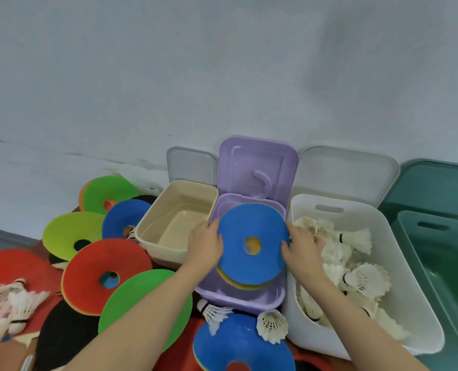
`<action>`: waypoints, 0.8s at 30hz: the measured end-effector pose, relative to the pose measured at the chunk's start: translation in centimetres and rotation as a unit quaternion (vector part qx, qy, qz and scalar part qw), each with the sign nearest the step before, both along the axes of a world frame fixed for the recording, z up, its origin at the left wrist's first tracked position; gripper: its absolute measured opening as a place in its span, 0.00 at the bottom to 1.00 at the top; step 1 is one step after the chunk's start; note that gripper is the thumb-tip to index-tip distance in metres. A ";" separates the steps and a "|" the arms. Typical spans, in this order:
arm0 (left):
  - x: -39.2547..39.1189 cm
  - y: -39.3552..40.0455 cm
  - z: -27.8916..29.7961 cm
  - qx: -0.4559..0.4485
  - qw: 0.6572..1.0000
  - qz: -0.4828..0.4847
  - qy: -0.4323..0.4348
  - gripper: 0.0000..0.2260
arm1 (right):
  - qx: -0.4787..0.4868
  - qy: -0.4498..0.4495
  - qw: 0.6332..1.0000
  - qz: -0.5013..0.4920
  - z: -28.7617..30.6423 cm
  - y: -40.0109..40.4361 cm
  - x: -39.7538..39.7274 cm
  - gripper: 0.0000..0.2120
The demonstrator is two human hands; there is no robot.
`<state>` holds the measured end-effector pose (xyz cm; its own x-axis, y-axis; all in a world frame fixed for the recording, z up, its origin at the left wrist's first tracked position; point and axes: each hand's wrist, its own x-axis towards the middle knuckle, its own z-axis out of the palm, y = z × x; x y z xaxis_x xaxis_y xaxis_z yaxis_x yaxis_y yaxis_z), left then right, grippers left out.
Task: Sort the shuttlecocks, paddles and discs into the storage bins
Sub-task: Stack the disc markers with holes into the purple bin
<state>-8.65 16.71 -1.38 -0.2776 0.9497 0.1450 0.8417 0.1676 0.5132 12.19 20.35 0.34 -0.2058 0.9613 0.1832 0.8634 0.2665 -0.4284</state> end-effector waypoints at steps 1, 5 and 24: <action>-0.1 0.0 -0.4 -0.036 0.998 0.004 0.049 0.20 | -0.005 -0.039 0.999 0.003 -0.3 0.1 0.0 0.20; -0.1 -1.2 -1.0 -0.055 0.991 -0.013 0.117 0.22 | -0.006 -0.059 0.998 0.003 -0.5 -0.9 -0.1 0.19; 5.9 -15.4 3.1 0.041 0.968 -0.230 0.095 0.20 | 0.081 0.088 0.993 -0.002 -1.3 -19.1 5.8 0.15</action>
